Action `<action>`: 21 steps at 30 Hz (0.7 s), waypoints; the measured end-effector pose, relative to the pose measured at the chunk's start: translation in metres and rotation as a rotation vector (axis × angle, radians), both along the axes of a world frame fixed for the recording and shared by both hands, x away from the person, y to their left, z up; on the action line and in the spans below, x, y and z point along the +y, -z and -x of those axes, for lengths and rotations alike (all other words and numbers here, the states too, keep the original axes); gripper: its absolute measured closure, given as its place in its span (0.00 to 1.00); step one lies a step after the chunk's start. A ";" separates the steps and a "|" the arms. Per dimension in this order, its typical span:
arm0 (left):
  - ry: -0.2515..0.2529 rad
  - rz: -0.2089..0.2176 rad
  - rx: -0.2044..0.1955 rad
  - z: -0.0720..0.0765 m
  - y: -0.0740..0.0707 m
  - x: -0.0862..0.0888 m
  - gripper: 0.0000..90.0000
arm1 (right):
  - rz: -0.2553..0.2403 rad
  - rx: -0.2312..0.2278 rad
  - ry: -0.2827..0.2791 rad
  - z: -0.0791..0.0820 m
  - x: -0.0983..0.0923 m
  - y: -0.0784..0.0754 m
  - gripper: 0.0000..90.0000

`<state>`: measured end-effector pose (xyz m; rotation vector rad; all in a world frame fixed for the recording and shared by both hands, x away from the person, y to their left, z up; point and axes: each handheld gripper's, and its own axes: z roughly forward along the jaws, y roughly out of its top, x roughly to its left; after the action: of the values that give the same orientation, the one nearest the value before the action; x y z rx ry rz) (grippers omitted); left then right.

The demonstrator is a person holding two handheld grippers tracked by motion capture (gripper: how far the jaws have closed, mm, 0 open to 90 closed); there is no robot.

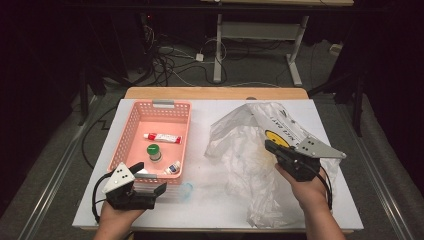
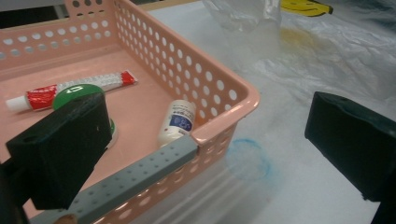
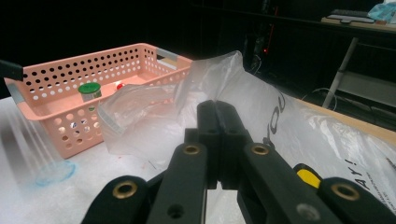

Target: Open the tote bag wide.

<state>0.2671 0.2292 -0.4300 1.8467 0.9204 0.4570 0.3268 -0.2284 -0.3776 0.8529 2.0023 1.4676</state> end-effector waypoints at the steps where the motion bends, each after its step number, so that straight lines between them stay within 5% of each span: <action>1: -0.007 -0.003 0.000 -0.001 0.000 0.003 0.00 | 0.000 0.001 0.000 -0.001 0.001 0.000 1.00; 12: -0.099 -0.011 0.023 -0.008 -0.004 0.041 0.00 | 0.017 0.009 0.002 -0.005 0.003 0.004 1.00; 21: -0.151 -0.021 0.032 -0.012 -0.004 0.052 0.00 | 0.018 0.016 -0.010 -0.003 0.002 0.007 1.00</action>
<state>0.2796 0.2813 -0.4263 1.8156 1.0849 0.5328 0.3303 -0.2266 -0.3842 0.8519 2.0310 1.4507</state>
